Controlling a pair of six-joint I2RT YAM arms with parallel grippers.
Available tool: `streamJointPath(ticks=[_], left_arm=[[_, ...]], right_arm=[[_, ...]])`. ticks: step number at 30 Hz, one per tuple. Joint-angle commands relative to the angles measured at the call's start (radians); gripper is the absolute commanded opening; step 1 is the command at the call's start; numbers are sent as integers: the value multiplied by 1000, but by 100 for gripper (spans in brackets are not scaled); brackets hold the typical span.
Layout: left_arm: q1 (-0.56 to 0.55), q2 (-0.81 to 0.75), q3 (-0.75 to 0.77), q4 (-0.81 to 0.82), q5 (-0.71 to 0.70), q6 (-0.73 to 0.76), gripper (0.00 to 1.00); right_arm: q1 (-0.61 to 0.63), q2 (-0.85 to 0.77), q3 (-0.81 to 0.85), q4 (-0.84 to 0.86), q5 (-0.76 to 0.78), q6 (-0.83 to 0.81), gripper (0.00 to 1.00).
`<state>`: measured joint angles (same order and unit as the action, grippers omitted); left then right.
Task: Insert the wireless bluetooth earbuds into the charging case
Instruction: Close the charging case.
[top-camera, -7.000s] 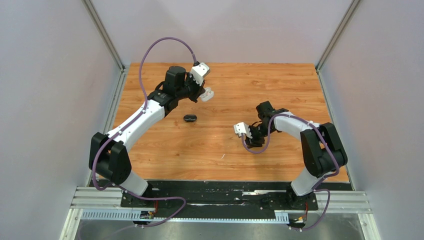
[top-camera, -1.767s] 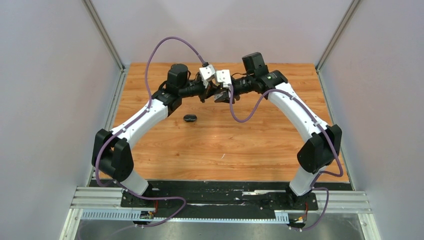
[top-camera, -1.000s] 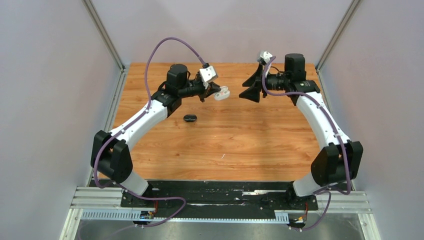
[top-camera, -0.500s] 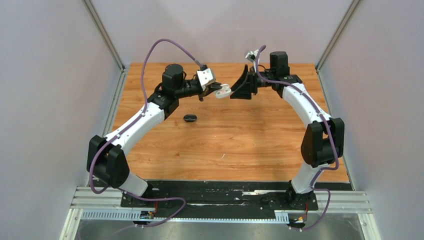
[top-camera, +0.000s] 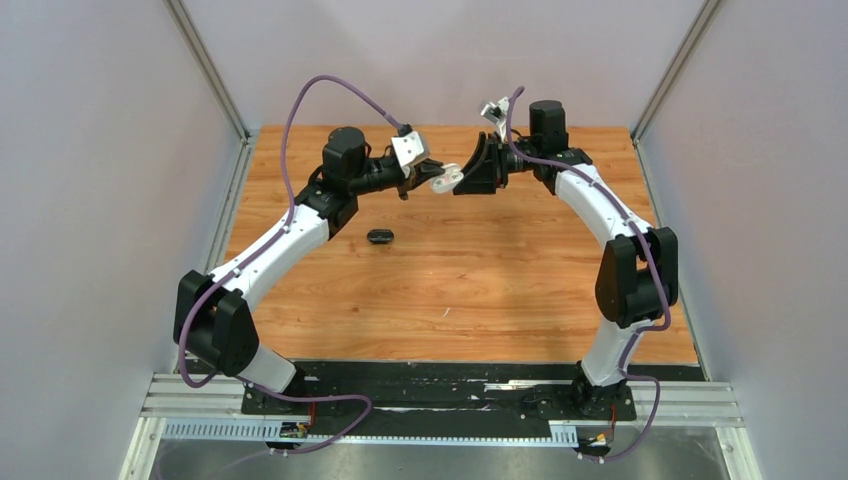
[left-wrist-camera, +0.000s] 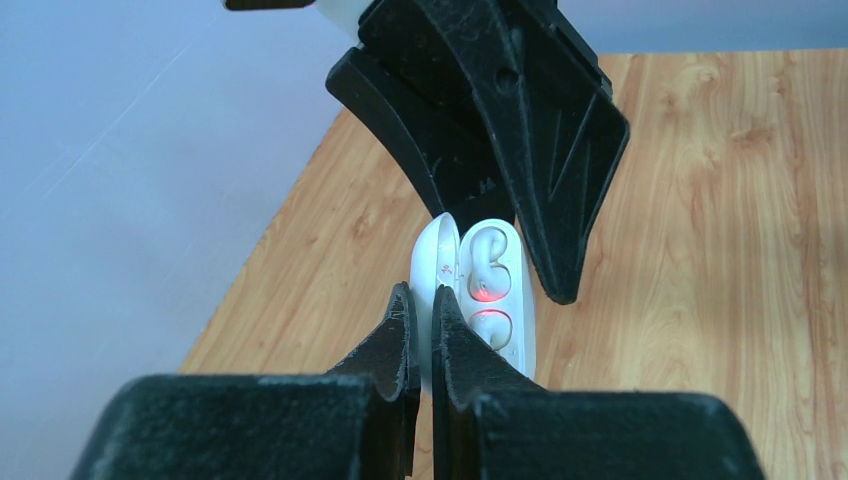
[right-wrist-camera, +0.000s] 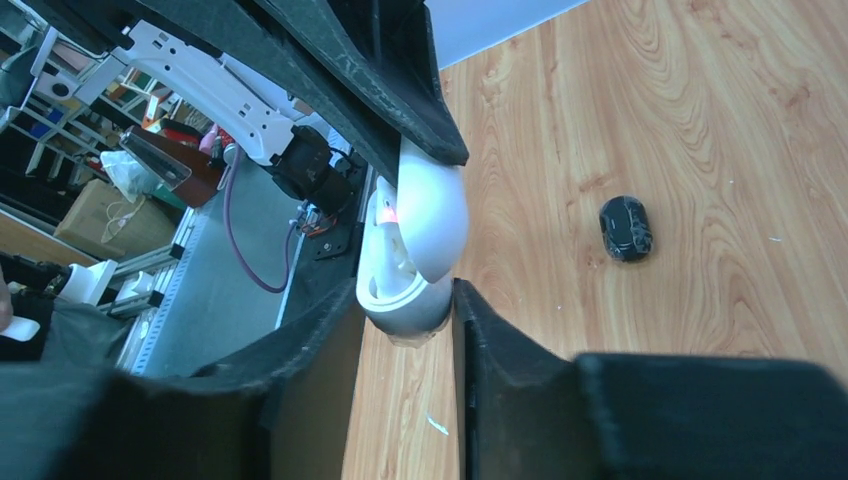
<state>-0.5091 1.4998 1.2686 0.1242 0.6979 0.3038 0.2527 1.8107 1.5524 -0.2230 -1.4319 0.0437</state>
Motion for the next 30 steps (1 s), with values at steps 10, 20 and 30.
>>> streamJointPath(ticks=[10,20,30], left_arm=[[1,-1,16,53,-8,-43,0],[-3,13,32,42,-49,-40,0],[-2,13,48,34,-62,-79,0]], right_arm=[[8,20,5,306,-62,270,36],[8,36,-27,432,-82,418,36],[8,32,-47,421,-53,391,10]])
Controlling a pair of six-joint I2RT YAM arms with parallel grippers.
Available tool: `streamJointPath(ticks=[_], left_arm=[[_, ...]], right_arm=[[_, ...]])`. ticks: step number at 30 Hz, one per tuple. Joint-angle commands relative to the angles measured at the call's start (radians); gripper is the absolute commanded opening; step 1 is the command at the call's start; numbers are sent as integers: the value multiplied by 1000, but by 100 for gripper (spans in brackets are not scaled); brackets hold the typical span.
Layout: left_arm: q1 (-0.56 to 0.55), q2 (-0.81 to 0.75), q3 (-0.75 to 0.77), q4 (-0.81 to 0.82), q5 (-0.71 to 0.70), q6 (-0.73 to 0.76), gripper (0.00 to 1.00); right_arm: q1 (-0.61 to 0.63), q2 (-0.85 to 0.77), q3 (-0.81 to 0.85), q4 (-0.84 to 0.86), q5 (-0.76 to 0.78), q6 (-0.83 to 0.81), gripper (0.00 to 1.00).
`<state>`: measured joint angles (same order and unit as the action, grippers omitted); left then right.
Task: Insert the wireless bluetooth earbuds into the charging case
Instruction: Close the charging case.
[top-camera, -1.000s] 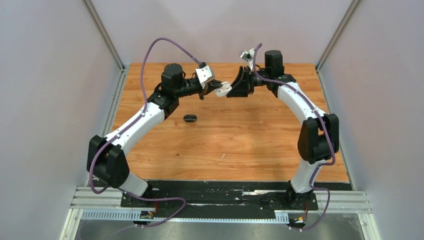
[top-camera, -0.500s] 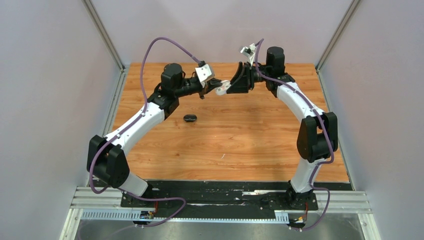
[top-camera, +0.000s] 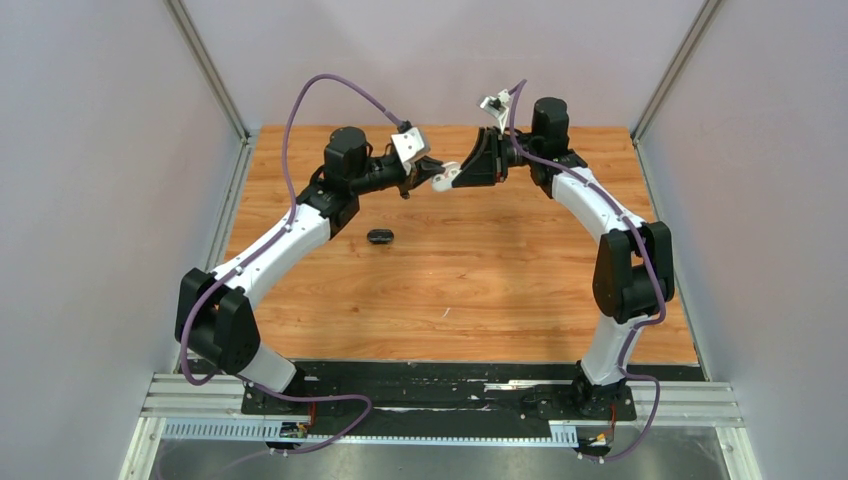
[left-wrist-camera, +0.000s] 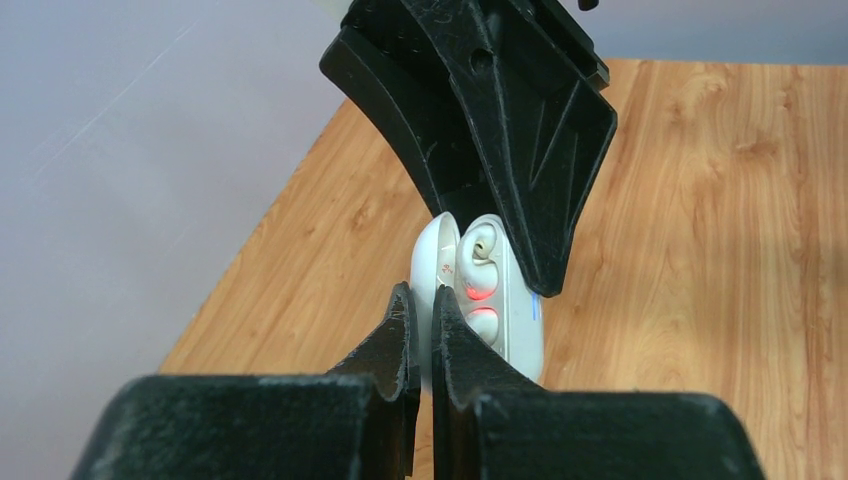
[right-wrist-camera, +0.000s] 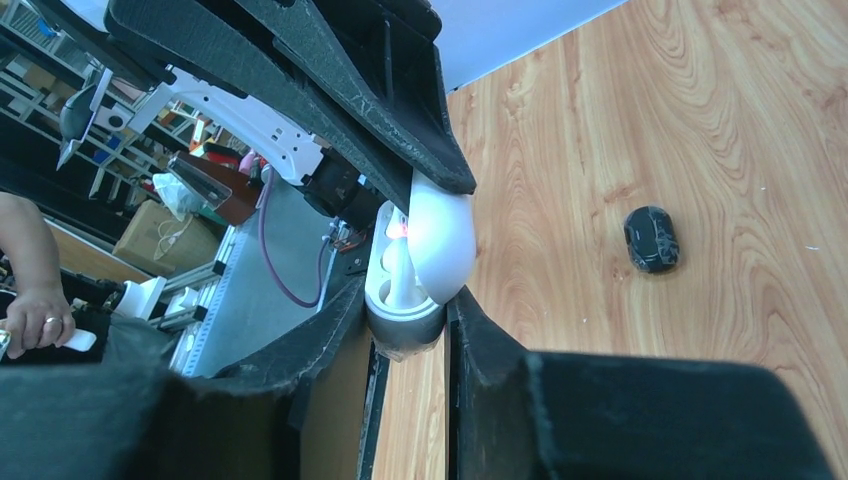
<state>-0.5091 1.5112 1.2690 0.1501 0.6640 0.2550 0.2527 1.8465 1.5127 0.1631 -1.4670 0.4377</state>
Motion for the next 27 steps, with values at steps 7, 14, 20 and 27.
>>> streamJointPath(ticks=[7,14,20,27], left_arm=[[11,13,179,-122,-144,-158,51],[104,104,314,-182,156,-373,76],[118,148,286,-226,410,-326,83],[119,244,382,-353,502,-295,80]], right_arm=[[7,-1,-6,5,-20,-60,0],[6,6,9,-2,-5,-71,0],[5,23,47,-2,5,-68,0],[6,41,72,3,56,-54,0]])
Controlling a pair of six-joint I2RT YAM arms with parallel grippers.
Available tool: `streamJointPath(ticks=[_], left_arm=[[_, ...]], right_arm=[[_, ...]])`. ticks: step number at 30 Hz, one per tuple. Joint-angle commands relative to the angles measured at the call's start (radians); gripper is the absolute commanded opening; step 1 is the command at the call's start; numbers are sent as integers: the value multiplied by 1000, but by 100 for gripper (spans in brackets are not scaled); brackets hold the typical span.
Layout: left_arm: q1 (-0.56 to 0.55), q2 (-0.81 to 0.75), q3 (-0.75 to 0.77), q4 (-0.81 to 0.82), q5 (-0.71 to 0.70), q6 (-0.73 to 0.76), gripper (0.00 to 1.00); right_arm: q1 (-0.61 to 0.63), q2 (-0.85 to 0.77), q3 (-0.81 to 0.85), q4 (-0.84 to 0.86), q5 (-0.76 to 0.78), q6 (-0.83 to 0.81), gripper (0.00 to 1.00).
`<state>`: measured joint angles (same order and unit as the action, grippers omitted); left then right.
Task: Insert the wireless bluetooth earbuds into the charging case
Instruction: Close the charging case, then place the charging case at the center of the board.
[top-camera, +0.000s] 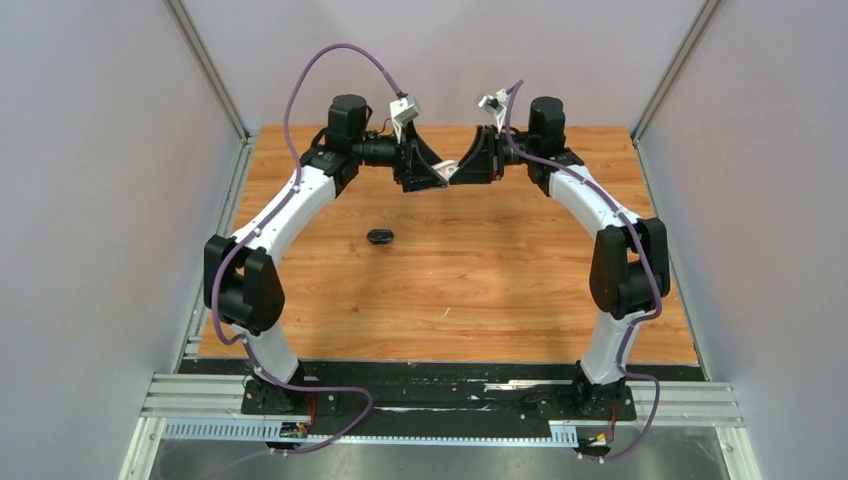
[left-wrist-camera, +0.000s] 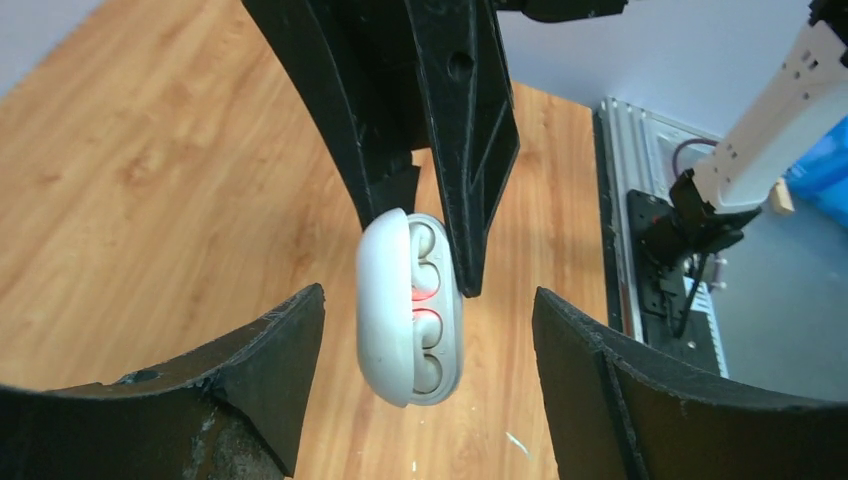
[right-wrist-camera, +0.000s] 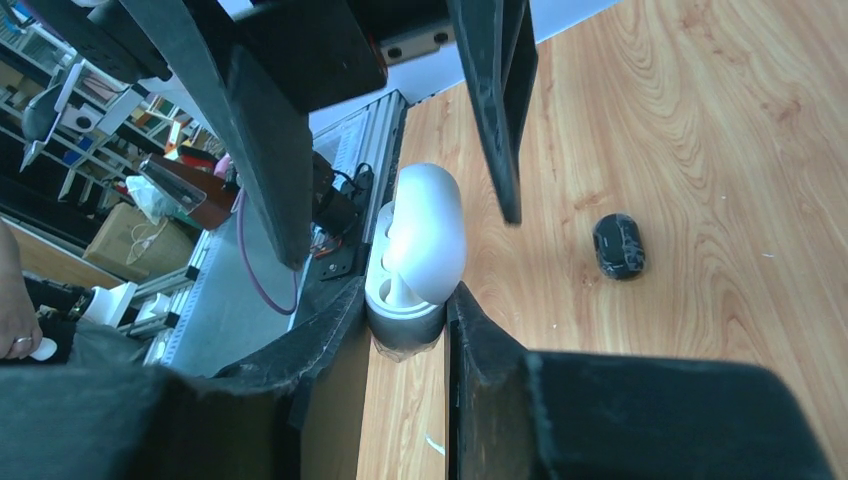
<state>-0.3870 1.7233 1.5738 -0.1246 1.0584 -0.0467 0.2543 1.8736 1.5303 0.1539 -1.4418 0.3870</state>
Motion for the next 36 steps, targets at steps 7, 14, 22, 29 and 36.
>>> streamJointPath(ticks=[7,14,22,29,36], left_arm=[[-3,7,58,-150,111,143,75],[-25,-73,-29,-143,-58,298,73],[30,-171,-51,-8,-366,207,88],[124,-183,-153,-10,-574,-112,100],[136,-167,-238,-76,-699,-197,100]], right_arm=[[4,51,72,88,136,121,0],[5,81,76,149,147,227,0],[-47,44,-4,-118,172,-13,0],[-70,48,-231,-311,371,-122,1],[-66,225,-134,-401,415,-130,1]])
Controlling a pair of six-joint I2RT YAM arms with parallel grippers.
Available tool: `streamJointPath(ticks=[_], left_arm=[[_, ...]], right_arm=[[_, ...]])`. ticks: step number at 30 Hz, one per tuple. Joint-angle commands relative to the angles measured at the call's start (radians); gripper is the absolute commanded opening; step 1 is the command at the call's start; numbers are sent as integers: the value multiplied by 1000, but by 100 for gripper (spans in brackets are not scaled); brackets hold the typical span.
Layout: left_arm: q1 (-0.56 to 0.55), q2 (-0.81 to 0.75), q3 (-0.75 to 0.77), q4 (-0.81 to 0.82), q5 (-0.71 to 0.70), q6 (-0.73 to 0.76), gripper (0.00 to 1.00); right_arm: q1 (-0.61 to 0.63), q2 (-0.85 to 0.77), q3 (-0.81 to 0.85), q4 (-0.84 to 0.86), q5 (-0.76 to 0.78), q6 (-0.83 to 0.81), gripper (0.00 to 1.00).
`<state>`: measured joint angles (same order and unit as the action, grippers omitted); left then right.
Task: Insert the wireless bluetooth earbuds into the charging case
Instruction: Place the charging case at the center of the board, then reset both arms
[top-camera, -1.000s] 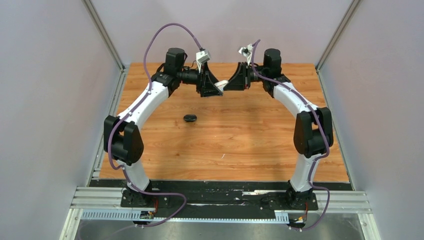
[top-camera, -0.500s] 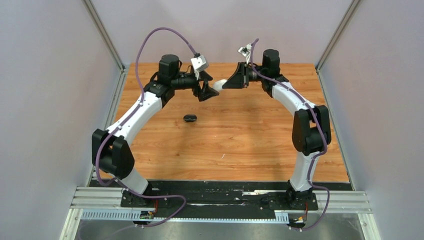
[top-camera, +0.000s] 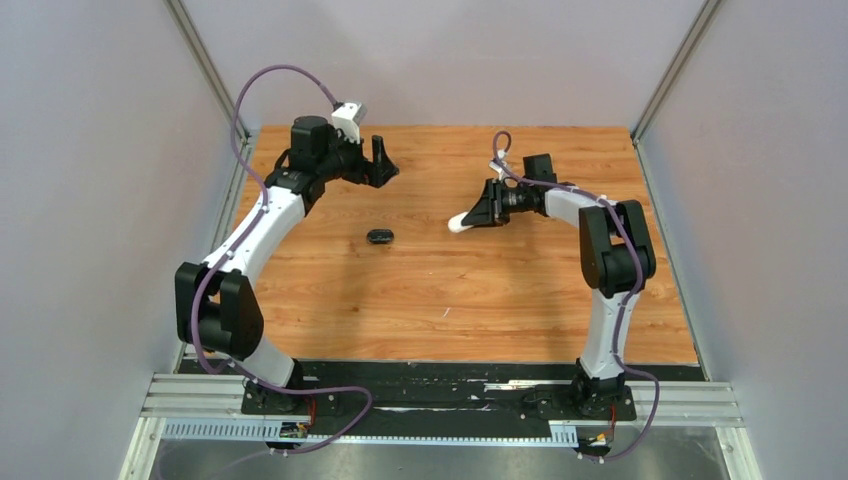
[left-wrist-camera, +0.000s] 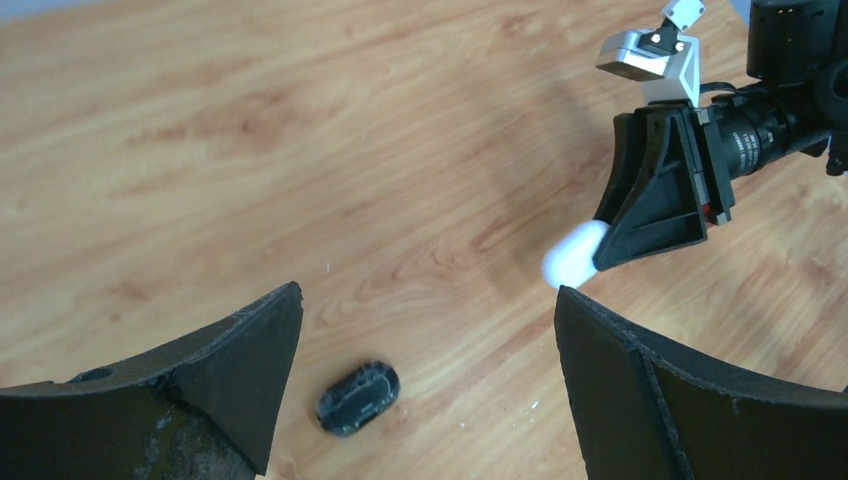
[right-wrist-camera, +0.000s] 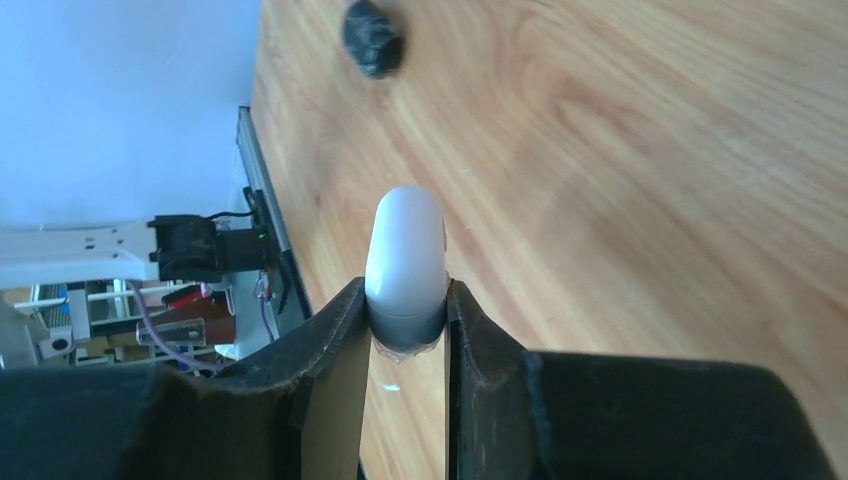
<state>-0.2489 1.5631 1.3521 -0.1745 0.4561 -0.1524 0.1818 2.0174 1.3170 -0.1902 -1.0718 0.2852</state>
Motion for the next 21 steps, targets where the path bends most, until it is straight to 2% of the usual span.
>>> streamJointPath(ticks=[1,6,8,11,12,13,17,21], left_arm=[[0,-3,-18,-39,-107,-99,100],[30,20,-24,-54,-124,-142,100],[38,30,-17,-68,-122,-144,100],[44,48,-7,-90,-116,-140,100],[46,56,-6,-92,-117,-134,100],[47,60,-3,-97,-124,-127,100],[48,68,6,-105,-183,-54,100],[47,57,-4,-74,-254,75,100]], right_arm=[[7,105,87,-59,59,-19,1],[11,176,98,-70,121,-9,4],[12,178,99,-73,138,-6,15],[7,153,110,-99,244,-8,68],[2,135,113,-116,300,-6,92],[-6,109,114,-132,349,-5,99],[-60,-43,90,-177,389,-74,100],[-95,-179,150,-295,700,13,100]])
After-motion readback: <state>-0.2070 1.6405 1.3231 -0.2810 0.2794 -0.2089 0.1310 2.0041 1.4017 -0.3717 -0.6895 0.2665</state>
